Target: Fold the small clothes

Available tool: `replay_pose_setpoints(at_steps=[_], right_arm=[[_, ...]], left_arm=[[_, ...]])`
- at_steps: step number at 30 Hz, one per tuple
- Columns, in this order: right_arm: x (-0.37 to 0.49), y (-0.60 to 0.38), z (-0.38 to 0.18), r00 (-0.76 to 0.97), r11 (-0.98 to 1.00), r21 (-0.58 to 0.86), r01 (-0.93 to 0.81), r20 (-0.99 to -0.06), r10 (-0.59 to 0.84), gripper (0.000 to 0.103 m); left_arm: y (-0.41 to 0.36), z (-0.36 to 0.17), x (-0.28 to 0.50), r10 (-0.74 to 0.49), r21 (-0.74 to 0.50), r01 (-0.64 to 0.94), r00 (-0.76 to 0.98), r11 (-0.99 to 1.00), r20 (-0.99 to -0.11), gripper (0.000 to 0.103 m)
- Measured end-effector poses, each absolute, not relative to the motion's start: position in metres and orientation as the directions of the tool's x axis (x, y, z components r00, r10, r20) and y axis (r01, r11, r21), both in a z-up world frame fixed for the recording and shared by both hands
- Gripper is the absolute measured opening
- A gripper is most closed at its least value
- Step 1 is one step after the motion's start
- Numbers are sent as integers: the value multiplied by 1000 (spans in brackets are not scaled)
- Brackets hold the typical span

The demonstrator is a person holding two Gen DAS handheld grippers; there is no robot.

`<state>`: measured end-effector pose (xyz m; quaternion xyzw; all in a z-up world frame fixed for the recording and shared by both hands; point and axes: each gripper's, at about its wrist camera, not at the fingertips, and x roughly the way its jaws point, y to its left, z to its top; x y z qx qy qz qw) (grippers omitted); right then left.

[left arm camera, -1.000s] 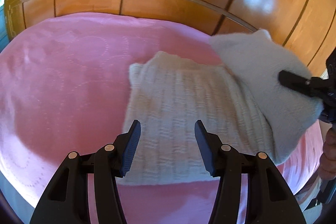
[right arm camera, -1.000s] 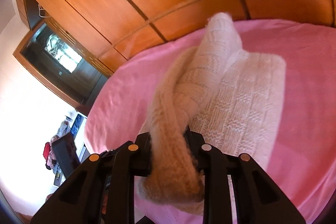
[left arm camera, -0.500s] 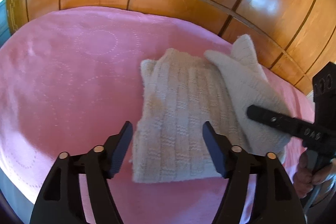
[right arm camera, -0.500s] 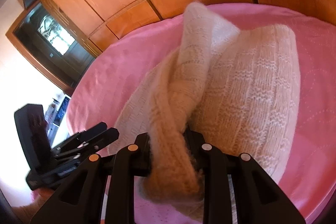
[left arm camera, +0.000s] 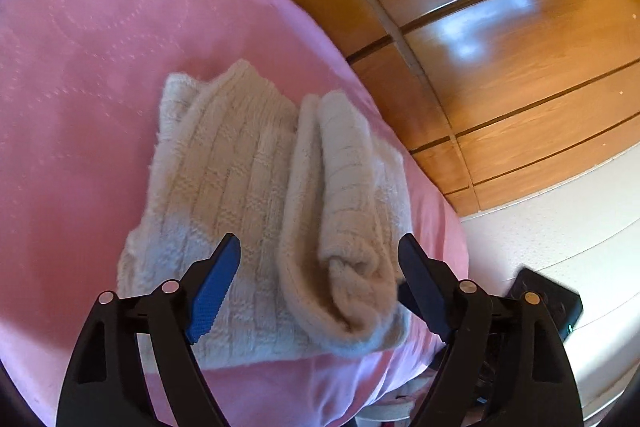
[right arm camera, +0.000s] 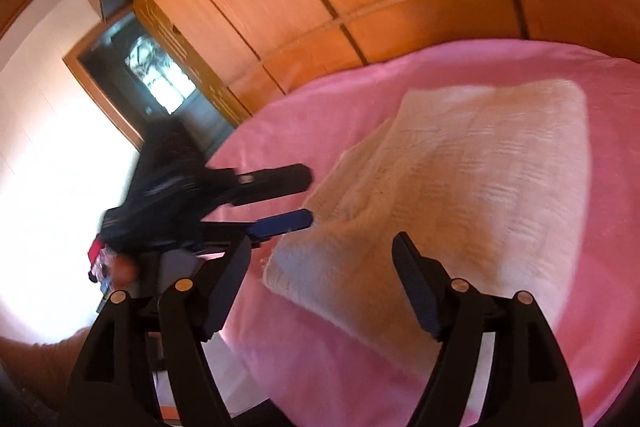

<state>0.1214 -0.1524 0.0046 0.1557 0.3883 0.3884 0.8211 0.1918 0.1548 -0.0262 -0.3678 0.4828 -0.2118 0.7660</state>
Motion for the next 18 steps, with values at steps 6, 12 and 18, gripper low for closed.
replay_pose_setpoints(at_steps=[6, 12, 18], right_arm=[[90, -213, 3, 491, 710, 553, -435, -515, 702, 80], [73, -261, -18, 550, 778, 556, -294, -567, 613, 83], [68, -276, -24, 572, 807, 544, -230, -596, 564, 83]], left_arm=[[138, -31, 210, -724, -792, -23, 390, 610, -569, 80], [102, -40, 229, -738, -773, 16, 312, 634, -598, 72], [77, -11, 228, -617, -625, 125, 392, 770, -682, 22]])
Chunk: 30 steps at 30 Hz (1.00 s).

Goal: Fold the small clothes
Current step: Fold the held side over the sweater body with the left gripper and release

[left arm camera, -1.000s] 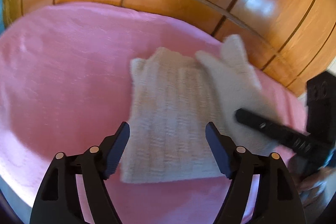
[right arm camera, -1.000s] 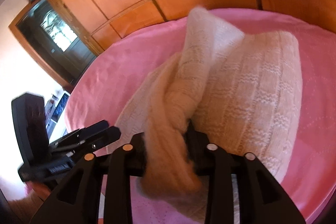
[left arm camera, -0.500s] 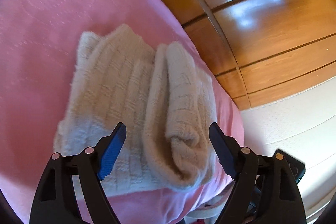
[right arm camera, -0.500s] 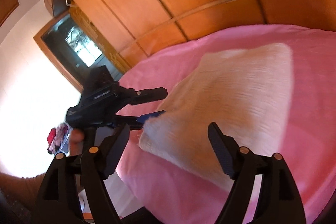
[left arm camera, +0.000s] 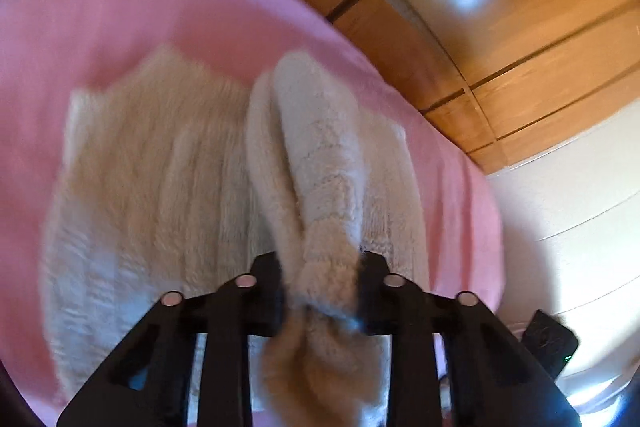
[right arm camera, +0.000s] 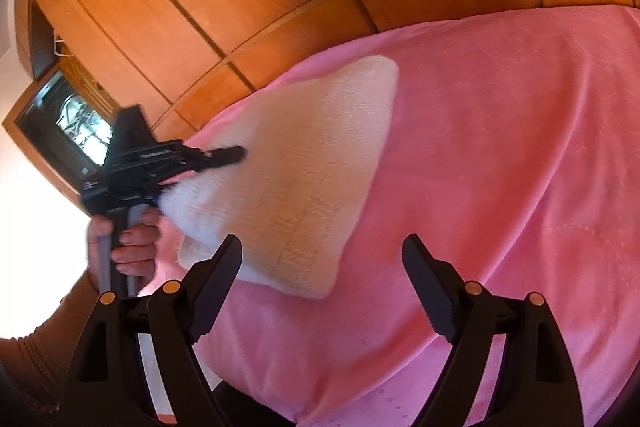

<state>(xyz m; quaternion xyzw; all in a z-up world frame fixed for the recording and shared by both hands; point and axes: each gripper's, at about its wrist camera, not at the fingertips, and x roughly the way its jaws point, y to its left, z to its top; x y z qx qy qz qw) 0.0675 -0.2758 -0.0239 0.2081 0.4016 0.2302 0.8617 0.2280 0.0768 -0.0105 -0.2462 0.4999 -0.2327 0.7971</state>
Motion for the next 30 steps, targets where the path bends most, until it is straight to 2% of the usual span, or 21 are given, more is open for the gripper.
replay_pose_setpoints(at_steps=[4, 7, 9, 12, 17, 20, 23, 25, 30], right_arm=[[72, -274, -11, 589, 809, 536, -240, -582, 561, 83], [79, -261, 4, 600, 795, 534, -288, -546, 584, 82], [87, -237, 16, 593, 786, 515, -343, -530, 606, 82], [98, -203, 18, 563, 782, 474, -405, -545, 622, 77], [106, -150, -8, 520, 823, 343, -453, -648, 556, 74], [100, -133, -22, 545, 851, 243, -466, -679, 493, 75], [86, -115, -31, 602, 873, 67, -483, -699, 387, 82], [82, -112, -31, 606, 867, 18, -497, -708, 362, 85], [83, -138, -3, 563, 845, 138, -517, -689, 457, 83]], left_arm=[[92, 38, 213, -588, -568, 212, 498, 795, -637, 21], [105, 54, 198, -514, -456, 254, 561, 853, -649, 21], [114, 47, 193, -473, -413, 242, 571, 878, -671, 21], [128, 21, 193, -444, -416, 186, 557, 890, -702, 21], [152, -21, 189, -380, -402, 87, 552, 912, -742, 21], [162, -44, 185, -357, -389, 58, 539, 920, -763, 21], [152, -44, 175, -299, -320, 68, 578, 945, -759, 23], [145, -38, 171, -247, -271, 51, 596, 961, -764, 28], [143, -17, 163, -151, -176, 27, 655, 984, -740, 29]])
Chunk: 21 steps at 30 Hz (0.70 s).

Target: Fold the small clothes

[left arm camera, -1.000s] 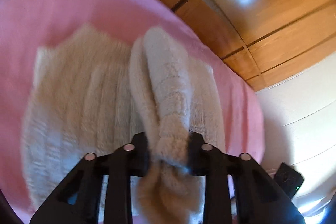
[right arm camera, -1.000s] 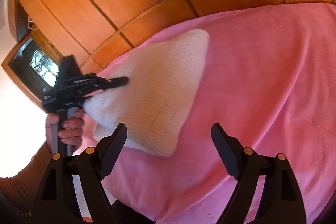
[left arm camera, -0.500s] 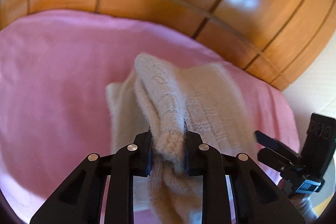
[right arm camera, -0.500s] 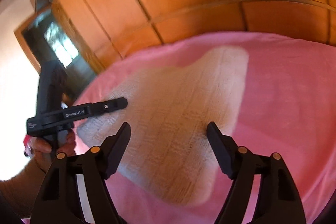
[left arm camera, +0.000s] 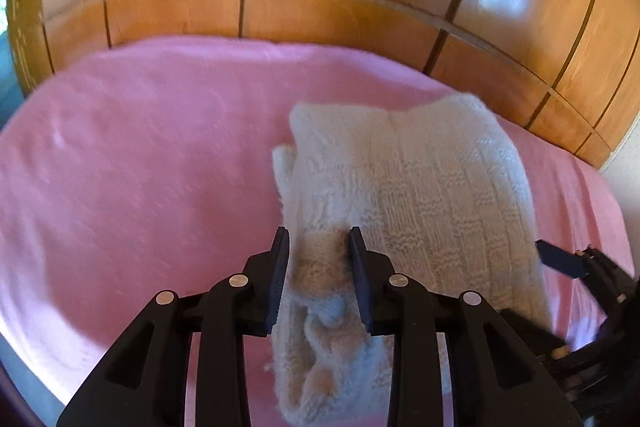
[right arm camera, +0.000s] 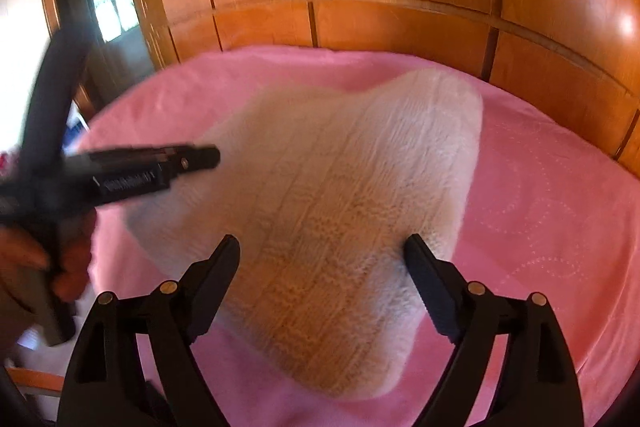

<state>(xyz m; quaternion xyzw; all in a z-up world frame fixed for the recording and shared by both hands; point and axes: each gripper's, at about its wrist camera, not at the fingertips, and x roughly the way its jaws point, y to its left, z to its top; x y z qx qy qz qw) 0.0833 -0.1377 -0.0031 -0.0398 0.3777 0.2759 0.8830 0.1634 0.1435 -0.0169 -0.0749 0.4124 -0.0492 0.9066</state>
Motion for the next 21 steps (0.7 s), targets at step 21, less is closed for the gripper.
replay_pose_setpoints(at_steps=[21], right_arm=[[176, -123, 19, 625, 905, 155, -396, -676, 390, 71]], left_arm=[[147, -6, 155, -85, -97, 21, 697, 995, -712, 31]])
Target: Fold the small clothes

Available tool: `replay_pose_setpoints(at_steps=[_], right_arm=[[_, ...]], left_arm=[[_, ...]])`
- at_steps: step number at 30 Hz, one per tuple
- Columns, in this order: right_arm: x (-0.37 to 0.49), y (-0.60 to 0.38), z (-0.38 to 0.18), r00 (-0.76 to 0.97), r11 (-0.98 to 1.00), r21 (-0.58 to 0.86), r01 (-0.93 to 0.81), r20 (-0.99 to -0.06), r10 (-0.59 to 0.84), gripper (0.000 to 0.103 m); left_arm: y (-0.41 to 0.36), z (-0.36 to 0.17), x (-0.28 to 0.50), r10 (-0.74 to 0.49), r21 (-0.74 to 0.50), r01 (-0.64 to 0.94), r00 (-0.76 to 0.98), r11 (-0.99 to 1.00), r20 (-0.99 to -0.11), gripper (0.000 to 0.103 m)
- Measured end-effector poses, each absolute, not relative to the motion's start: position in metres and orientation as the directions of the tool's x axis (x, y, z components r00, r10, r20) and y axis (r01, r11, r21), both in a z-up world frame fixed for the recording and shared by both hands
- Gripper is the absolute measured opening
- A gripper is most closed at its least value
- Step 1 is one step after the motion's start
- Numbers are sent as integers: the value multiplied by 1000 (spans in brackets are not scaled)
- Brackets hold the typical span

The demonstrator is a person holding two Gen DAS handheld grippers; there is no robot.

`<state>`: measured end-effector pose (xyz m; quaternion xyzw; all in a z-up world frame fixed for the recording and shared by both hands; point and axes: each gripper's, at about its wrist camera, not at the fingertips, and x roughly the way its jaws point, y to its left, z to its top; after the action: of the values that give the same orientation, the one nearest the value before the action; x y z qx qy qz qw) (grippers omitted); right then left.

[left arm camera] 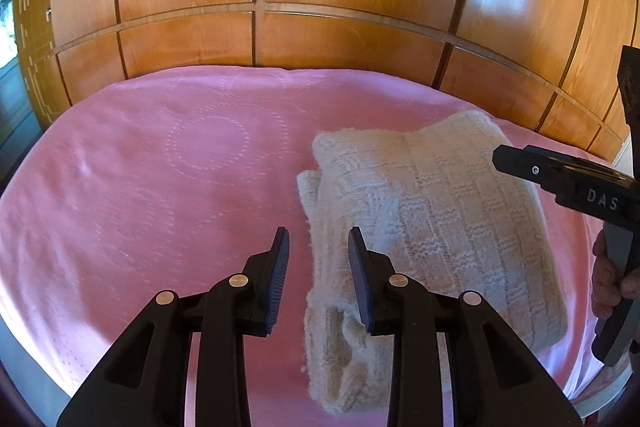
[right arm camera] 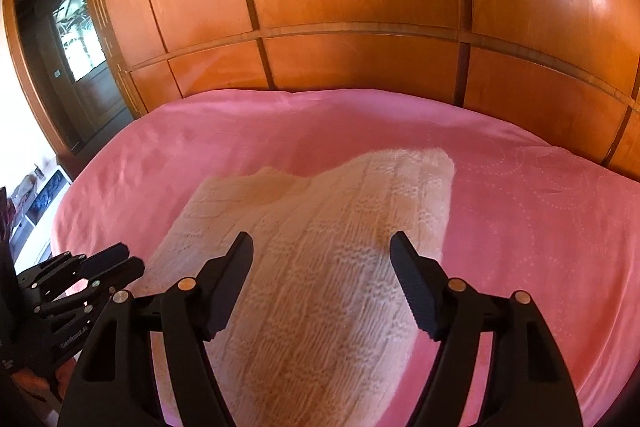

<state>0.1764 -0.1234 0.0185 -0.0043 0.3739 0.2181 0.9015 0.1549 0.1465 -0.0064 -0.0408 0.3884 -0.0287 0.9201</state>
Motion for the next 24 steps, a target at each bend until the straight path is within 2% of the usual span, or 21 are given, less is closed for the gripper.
replay_pose_setpoints(at_steps=[1, 2, 17, 24], right_arm=[[178, -123, 18, 627, 907, 151, -393, -677, 385, 71], [181, -123, 18, 628, 910, 148, -388, -680, 378, 71], [196, -113, 2, 615, 918, 138, -373, -704, 356, 76], [192, -94, -17, 621, 922, 96, -376, -712, 328, 84]], left_arm=[[147, -6, 155, -88, -102, 22, 697, 995, -712, 37], [148, -6, 155, -95, -108, 25, 698, 994, -709, 38], [145, -13, 160, -85, -89, 29, 684, 996, -724, 38], [149, -25, 163, -77, -90, 15, 667, 996, -741, 38]])
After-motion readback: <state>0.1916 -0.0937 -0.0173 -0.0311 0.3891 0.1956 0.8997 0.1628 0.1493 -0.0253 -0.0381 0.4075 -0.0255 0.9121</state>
